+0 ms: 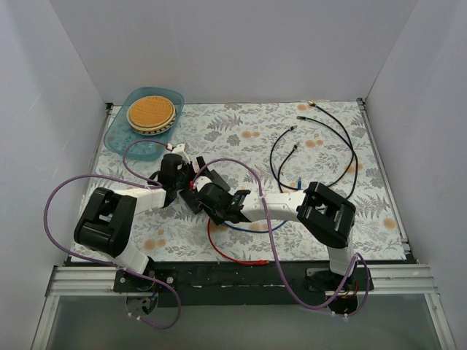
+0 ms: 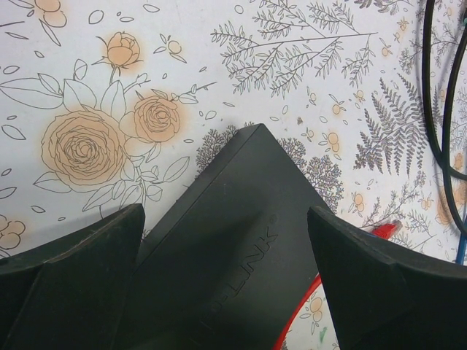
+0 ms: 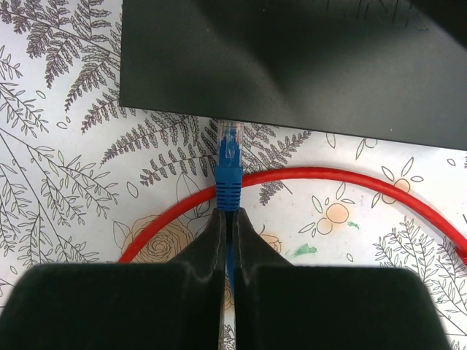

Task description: Insert the plug into the switch port

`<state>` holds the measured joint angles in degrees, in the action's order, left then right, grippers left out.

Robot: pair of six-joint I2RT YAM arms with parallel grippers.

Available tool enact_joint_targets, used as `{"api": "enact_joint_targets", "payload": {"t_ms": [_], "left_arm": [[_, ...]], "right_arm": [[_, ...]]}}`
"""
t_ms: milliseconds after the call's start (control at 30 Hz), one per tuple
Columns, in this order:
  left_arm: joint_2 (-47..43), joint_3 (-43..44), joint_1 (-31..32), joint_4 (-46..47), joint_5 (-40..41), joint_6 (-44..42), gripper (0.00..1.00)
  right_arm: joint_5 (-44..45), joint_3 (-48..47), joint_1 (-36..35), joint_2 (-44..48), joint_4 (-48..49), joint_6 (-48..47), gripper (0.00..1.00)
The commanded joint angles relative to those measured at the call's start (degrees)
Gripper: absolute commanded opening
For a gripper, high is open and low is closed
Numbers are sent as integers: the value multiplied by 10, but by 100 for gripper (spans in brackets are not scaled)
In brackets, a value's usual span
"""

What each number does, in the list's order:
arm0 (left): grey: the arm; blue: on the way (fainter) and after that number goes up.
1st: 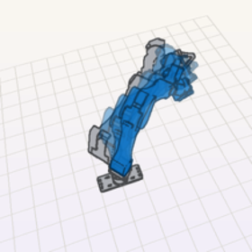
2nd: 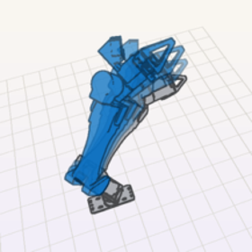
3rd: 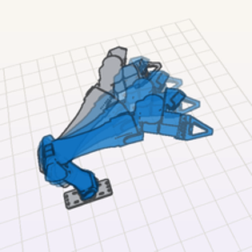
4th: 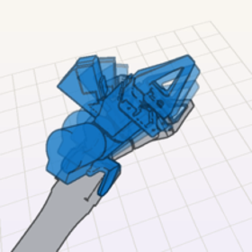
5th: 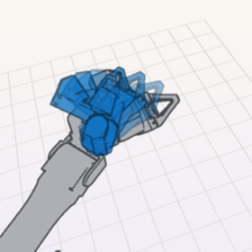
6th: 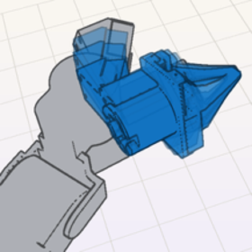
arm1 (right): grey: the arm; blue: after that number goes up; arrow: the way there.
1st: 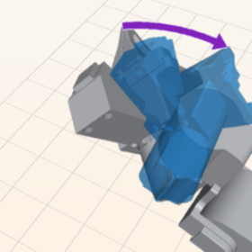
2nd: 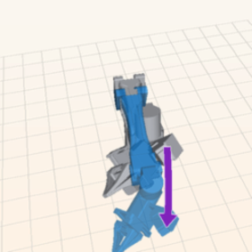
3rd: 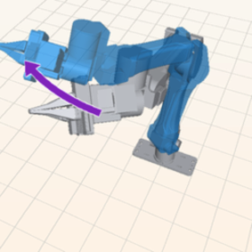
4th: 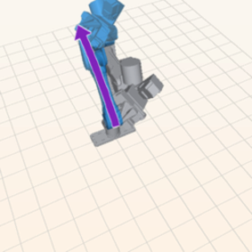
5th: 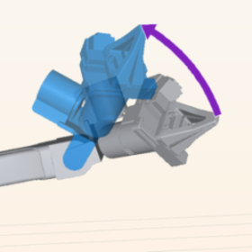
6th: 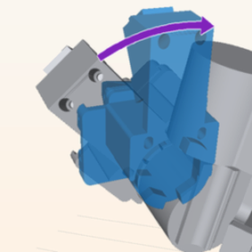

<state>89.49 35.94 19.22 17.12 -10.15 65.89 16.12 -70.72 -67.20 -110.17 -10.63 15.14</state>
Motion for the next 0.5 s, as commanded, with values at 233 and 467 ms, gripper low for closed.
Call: {"api": "enact_joint_targets", "payload": {"t_ms": [233,467], "left_arm": [[2,-26,1,-10,-43,21,93],[2,-32,1,-3,-49,28,93]], "right_arm": [[8,-5,1,49,31,18,1],[11,-5,1,41,41,22,1]]}}
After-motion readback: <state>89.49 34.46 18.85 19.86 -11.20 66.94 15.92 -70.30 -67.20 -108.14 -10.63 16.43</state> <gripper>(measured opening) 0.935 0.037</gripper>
